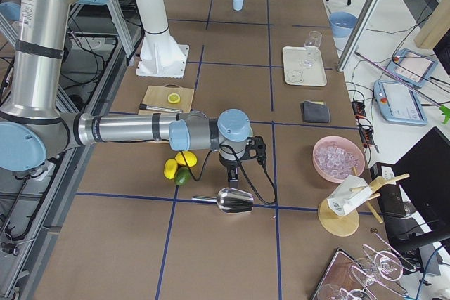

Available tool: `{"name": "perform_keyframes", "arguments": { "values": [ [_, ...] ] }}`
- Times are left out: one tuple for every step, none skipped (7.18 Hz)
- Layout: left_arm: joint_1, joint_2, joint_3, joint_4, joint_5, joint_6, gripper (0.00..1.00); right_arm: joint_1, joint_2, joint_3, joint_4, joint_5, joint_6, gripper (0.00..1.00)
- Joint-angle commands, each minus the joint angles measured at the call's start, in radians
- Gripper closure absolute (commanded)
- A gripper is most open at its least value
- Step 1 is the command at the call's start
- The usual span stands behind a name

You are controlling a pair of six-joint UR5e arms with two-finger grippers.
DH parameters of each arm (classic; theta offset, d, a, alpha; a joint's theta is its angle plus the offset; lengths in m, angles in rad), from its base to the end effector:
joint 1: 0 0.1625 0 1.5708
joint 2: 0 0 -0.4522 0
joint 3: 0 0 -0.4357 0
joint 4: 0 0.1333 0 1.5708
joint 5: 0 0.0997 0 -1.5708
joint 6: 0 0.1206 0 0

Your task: Pour ice into bowl

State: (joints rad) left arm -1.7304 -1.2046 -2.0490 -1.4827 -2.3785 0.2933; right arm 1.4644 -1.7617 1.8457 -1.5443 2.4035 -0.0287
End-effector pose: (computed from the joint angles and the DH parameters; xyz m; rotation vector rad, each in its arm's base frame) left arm -0.1048 -0.3606 0.6170 0.2035 0.7826 0.1360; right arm -0.0046 -0.4585 0.6396 0.0717 -0.8363 -0.1731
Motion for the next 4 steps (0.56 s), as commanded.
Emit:
{"name": "perform_keyframes", "arguments": {
  "values": [
    [0.098, -0.047, 0.035, 0.012, 0.06, 0.003, 0.0, 0.001, 0.014, -0.002, 0.0, 0.0, 0.001, 0.0],
    [0.109, -0.049, 0.041, 0.012, 0.076, 0.003, 0.0, -0.001, 0.005, -0.002, 0.001, 0.008, 0.003, 0.0],
    [0.104, -0.044, 0.043, 0.013, 0.076, 0.003, 0.0, -0.001, 0.002, -0.002, 0.0, 0.011, 0.003, 0.0],
    [0.104, -0.053, 0.044, 0.016, 0.075, 0.003, 0.0, -0.001, 0.002, -0.005, 0.003, 0.008, 0.003, 0.0]
  ]
}}
